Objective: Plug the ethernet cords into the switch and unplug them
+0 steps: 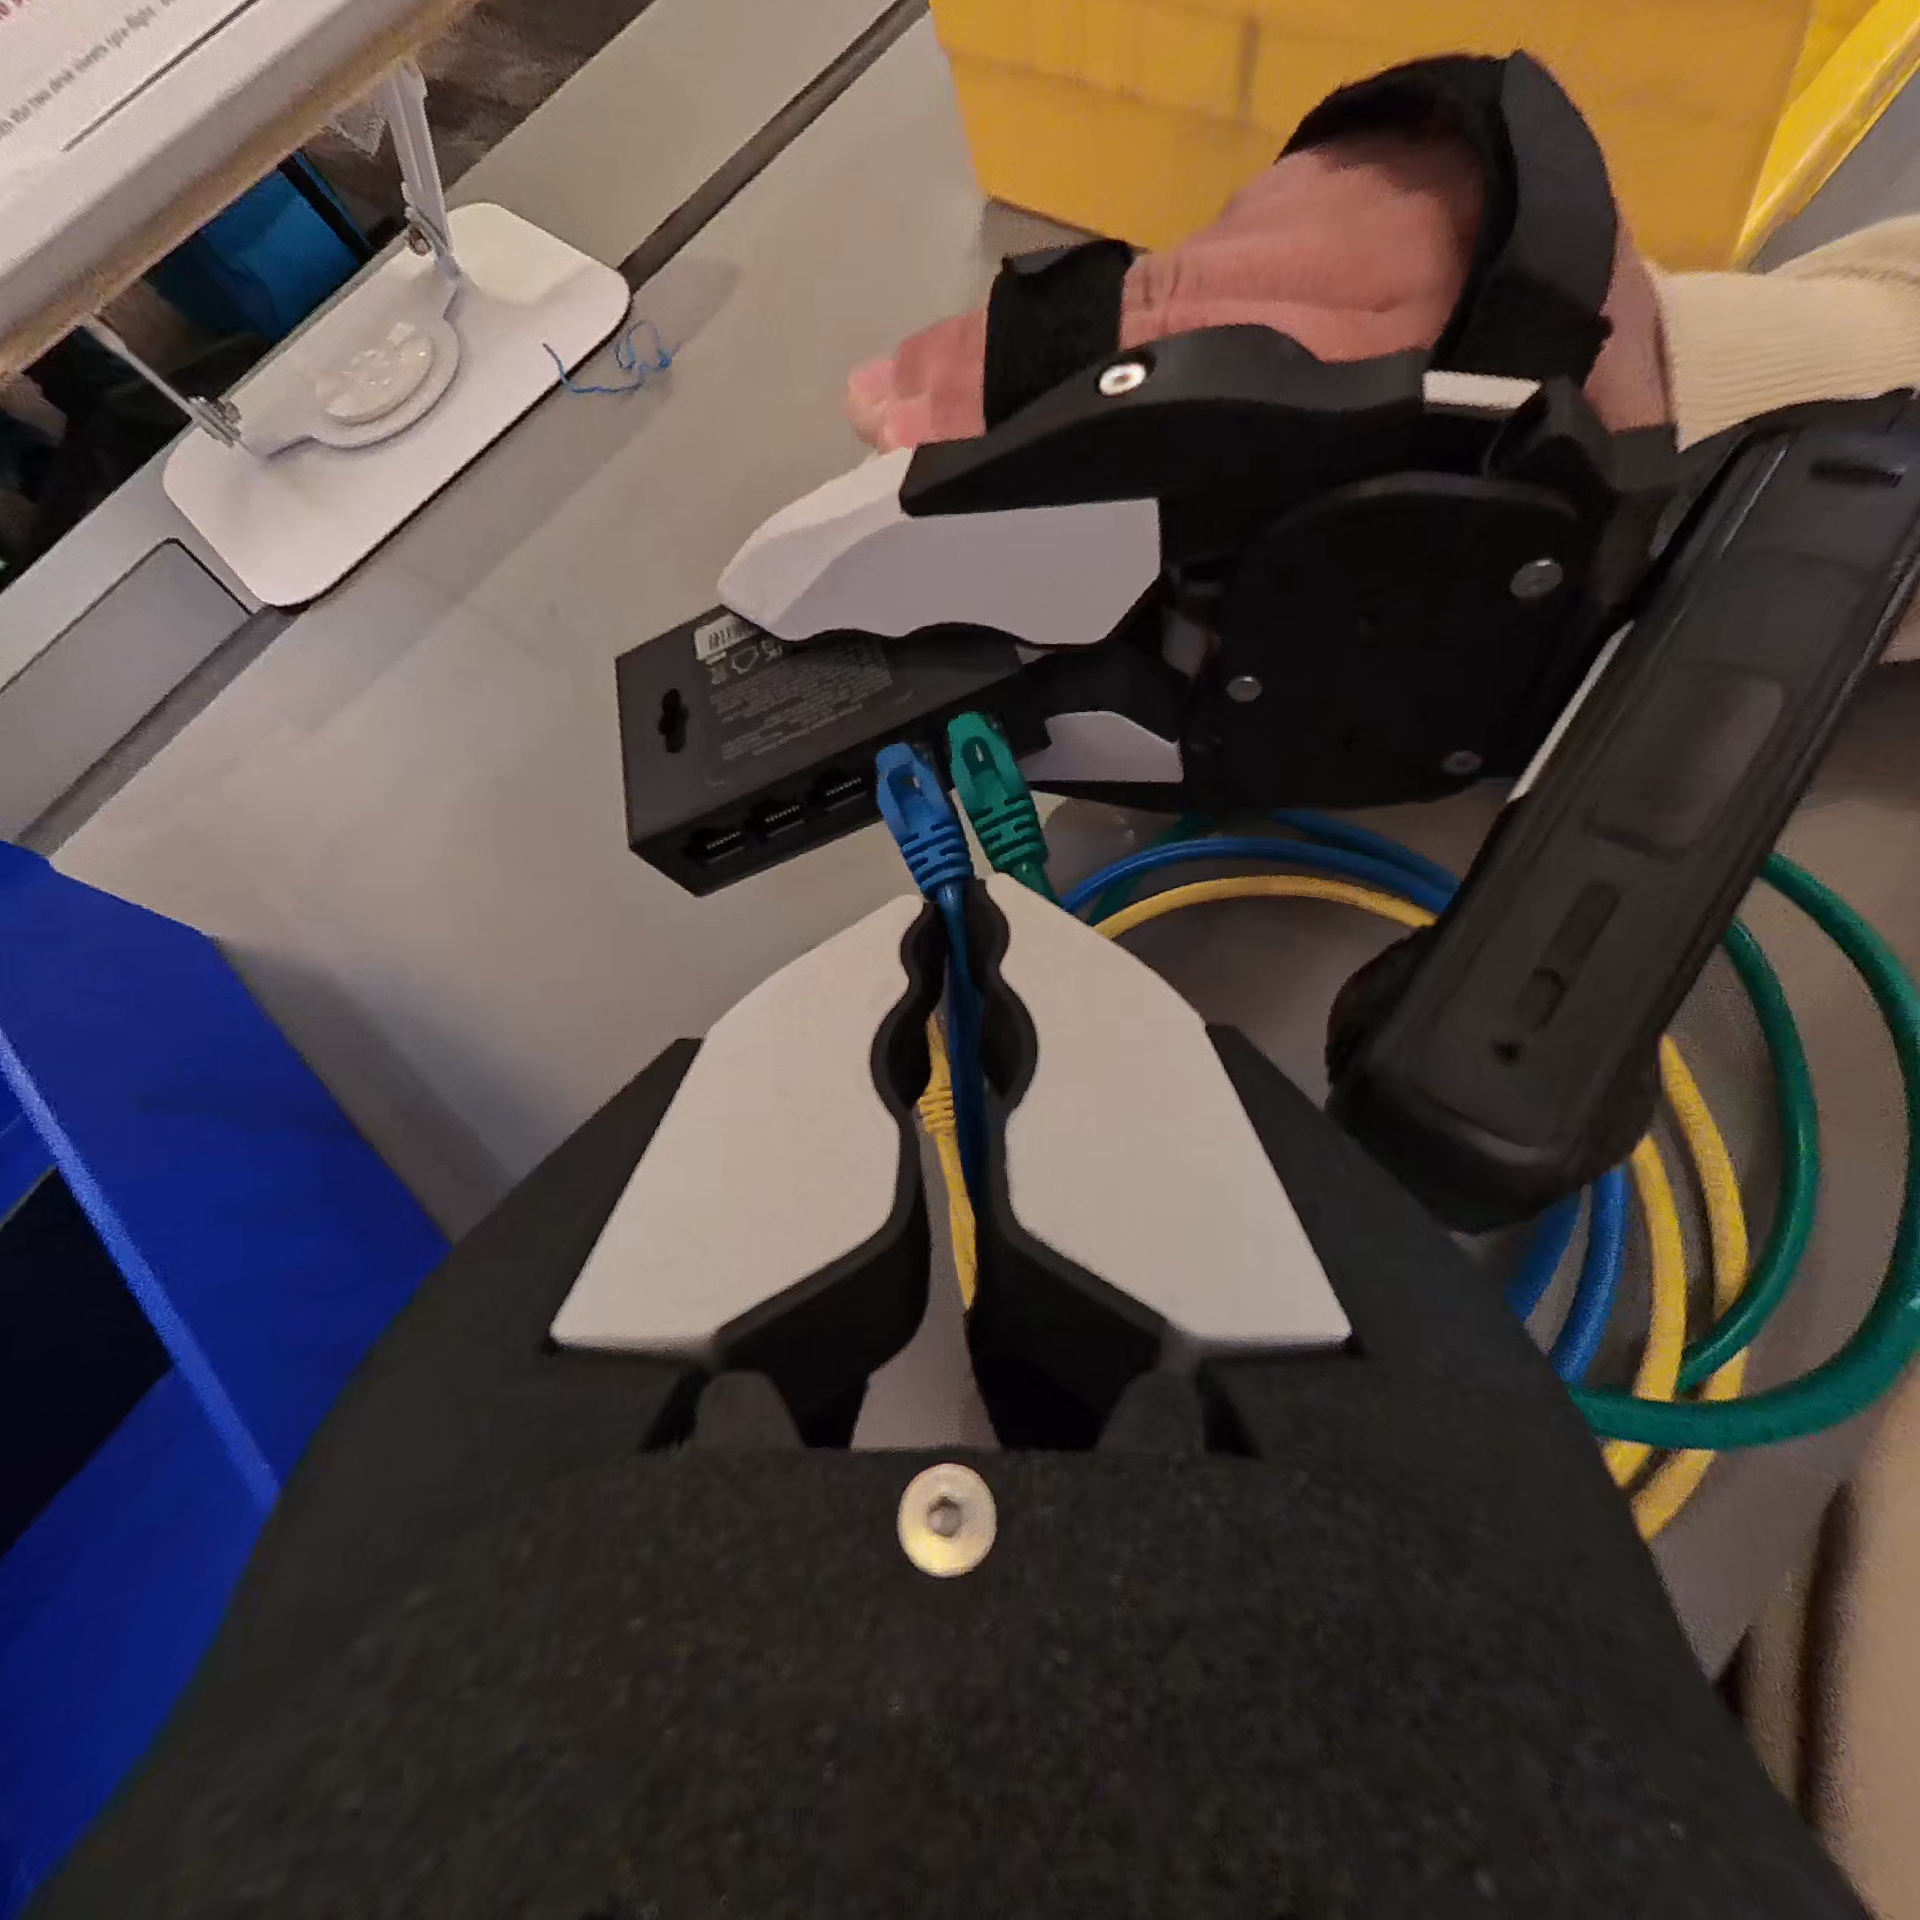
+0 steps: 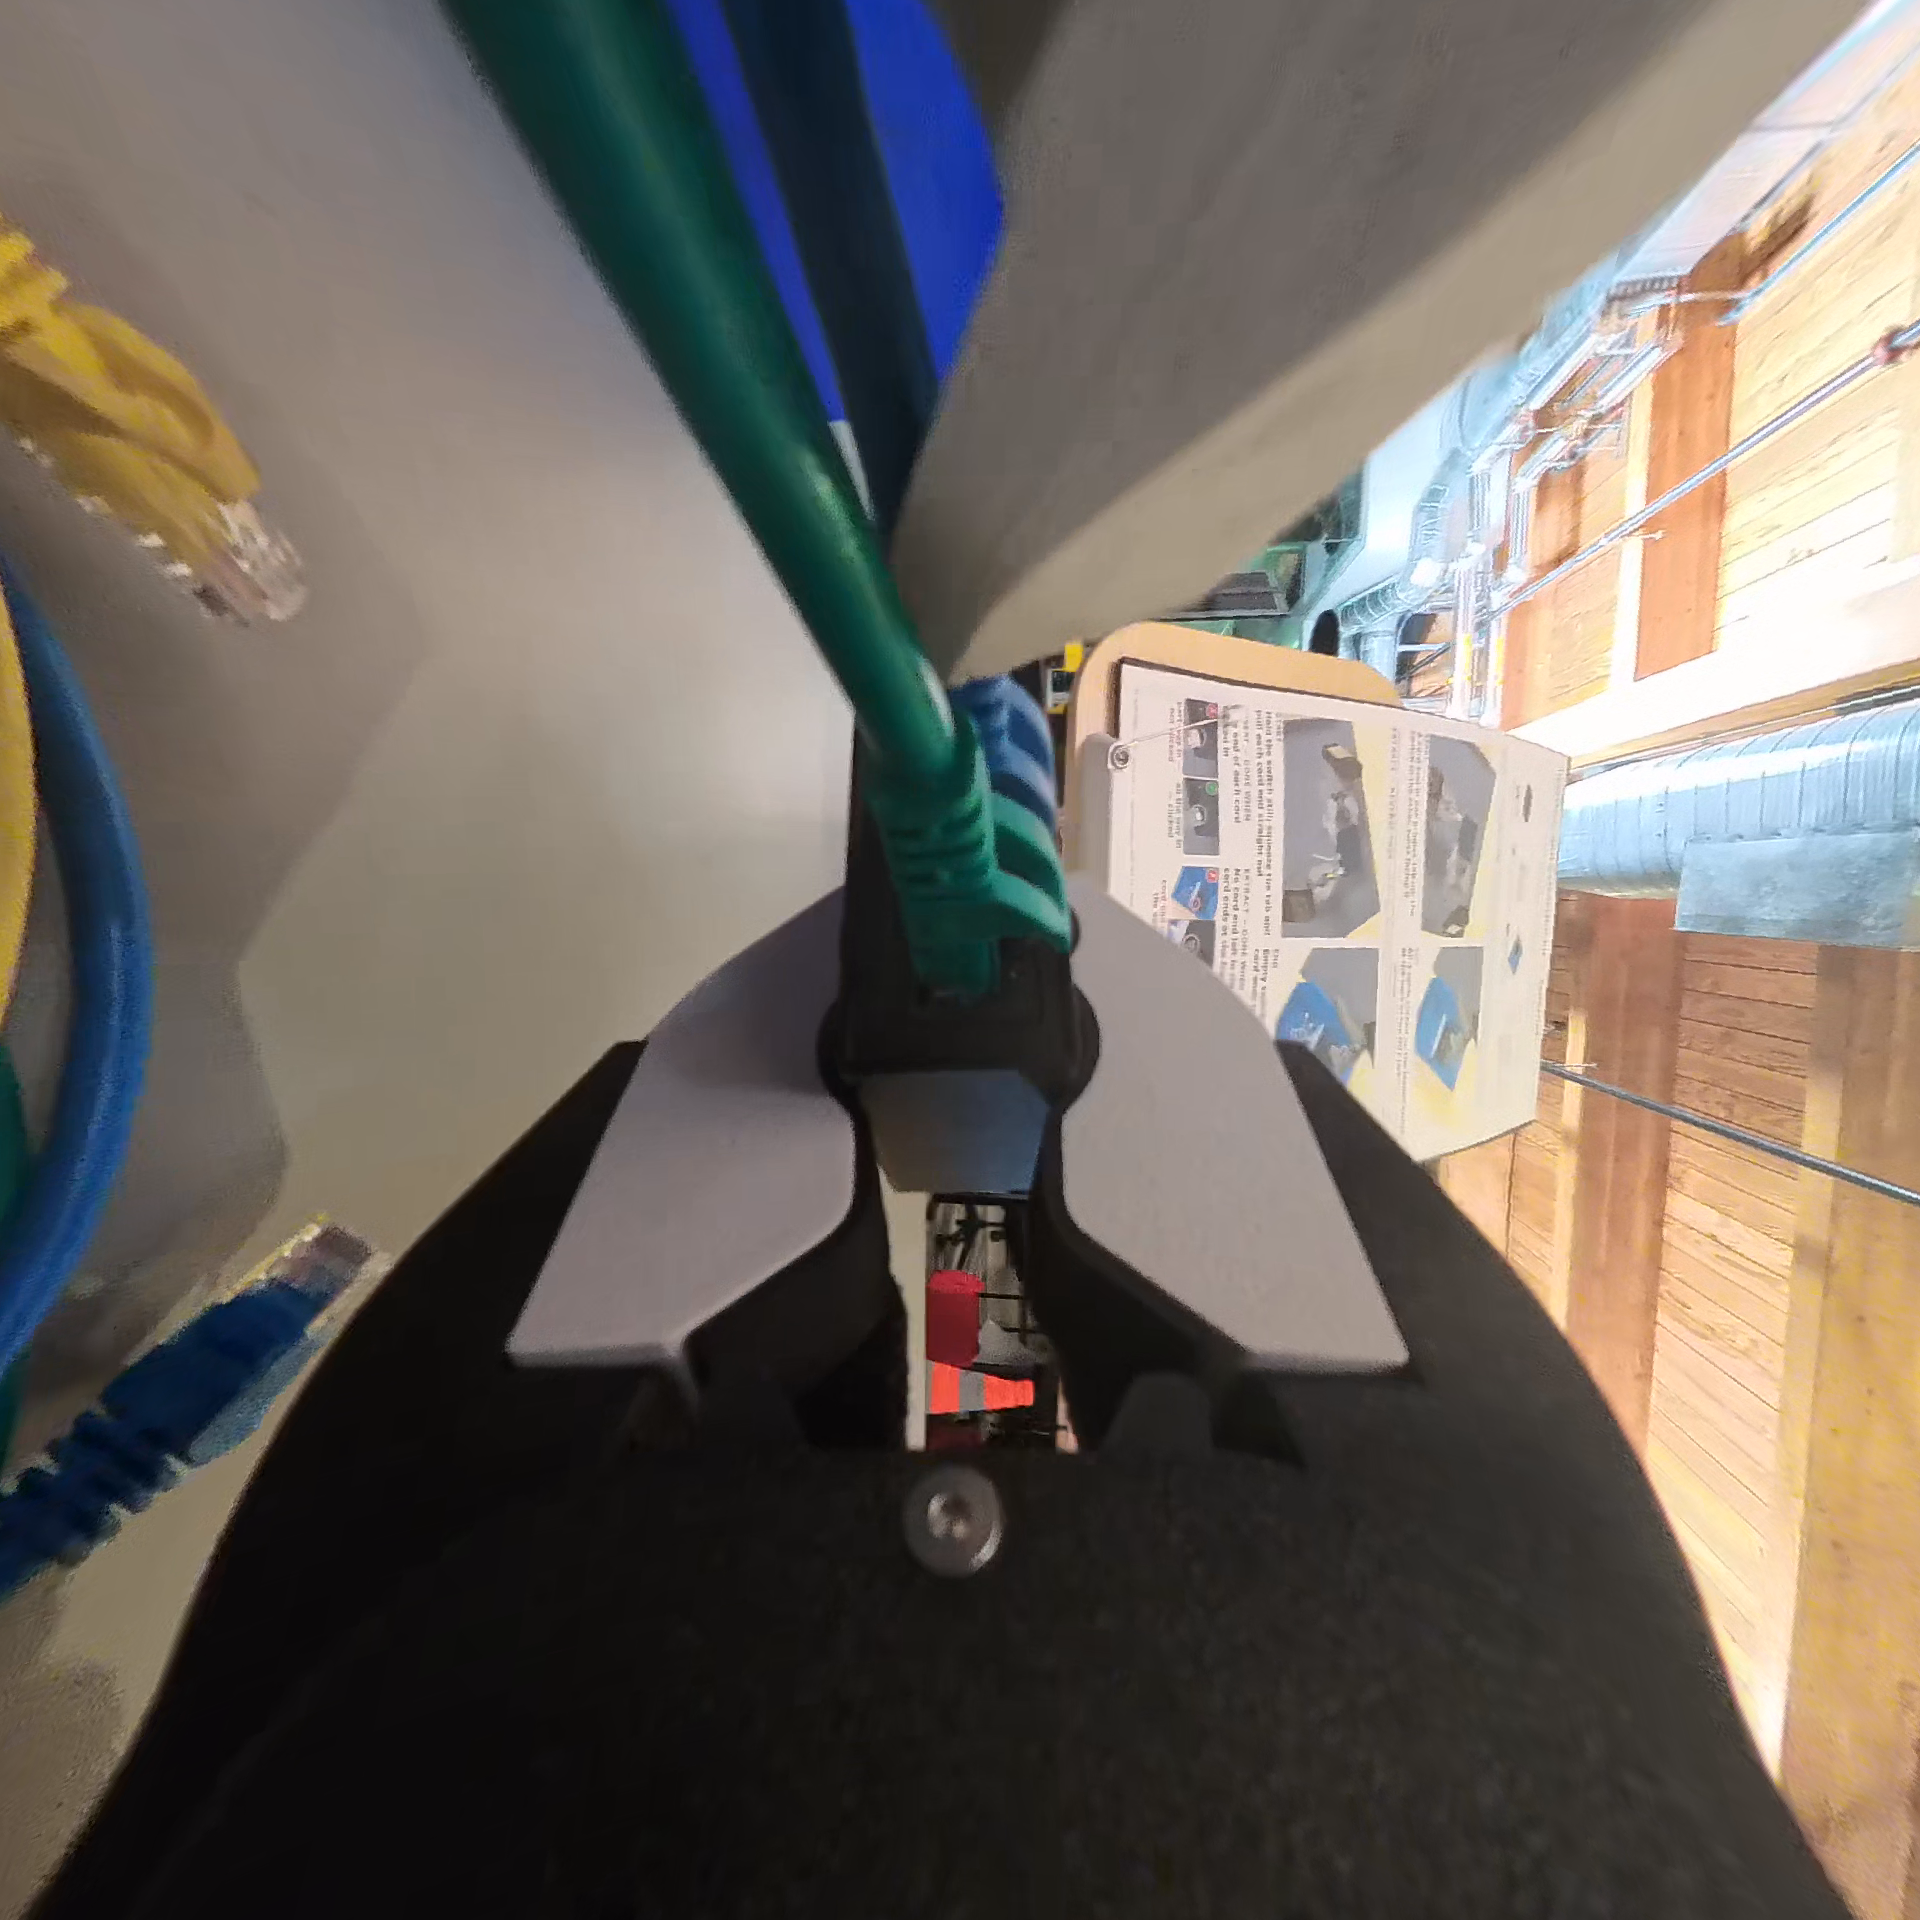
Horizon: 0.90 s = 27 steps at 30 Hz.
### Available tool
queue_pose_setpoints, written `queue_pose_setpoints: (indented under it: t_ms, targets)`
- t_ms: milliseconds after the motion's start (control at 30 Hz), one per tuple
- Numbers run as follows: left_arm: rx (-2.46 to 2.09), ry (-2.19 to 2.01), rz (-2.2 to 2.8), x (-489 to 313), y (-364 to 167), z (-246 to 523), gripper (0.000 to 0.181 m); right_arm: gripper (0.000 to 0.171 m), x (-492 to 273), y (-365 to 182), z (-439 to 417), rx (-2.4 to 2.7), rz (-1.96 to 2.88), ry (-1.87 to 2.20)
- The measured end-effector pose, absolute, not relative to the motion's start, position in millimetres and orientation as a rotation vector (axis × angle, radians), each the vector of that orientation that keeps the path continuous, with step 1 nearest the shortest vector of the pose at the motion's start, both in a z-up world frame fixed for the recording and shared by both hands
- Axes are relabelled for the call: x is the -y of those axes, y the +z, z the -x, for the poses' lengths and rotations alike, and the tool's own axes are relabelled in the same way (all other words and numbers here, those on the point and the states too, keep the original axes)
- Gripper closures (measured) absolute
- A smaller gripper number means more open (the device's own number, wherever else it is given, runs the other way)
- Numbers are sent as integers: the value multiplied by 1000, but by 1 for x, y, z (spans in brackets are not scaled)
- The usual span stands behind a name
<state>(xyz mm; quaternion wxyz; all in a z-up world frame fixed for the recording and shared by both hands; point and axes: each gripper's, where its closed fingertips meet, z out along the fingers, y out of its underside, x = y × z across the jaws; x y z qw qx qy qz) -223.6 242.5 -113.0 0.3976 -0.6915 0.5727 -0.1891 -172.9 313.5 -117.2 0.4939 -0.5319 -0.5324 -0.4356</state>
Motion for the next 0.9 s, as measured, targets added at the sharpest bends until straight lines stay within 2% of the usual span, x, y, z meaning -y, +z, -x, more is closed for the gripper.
queue_pose_setpoints:
  t_ms: [100,167,200,233,300,433,667,767,900]
  targets:
    - [-1449,-519,1756,-241,-113,224,176,141,-314,-120,173,1298,1299,-1039]
    - [-1428,-629,1724,-230,-94,225,177,142,-332,-140,129,1293,1487,-1155]
    - [-1411,-587,1704,-230,-86,229,177,141,-338,-151,101,1244,1616,-1169]
    - [-1397,-475,1677,-237,-84,233,177,142,-334,-136,107,1201,1531,-1099]
    - [-1404,-501,1735,-243,-95,234,177,142,-315,-102,146,1139,1398,-959]
    - [-1390,-448,1898,-263,-129,245,177,142,-322,-117,141,1216,1381,-1027]
    - [-1416,-453,2010,-265,-179,237,173,142,-315,-97,138,1153,1313,-1021]
    - [-1319,-569,1929,-270,-153,232,158,142,-310,-97,143,1166,1266,-1028]
    - [-1075,-1144,1858,-253,-93,219,155,142,-302,-91,152,1170,1179,-1057]
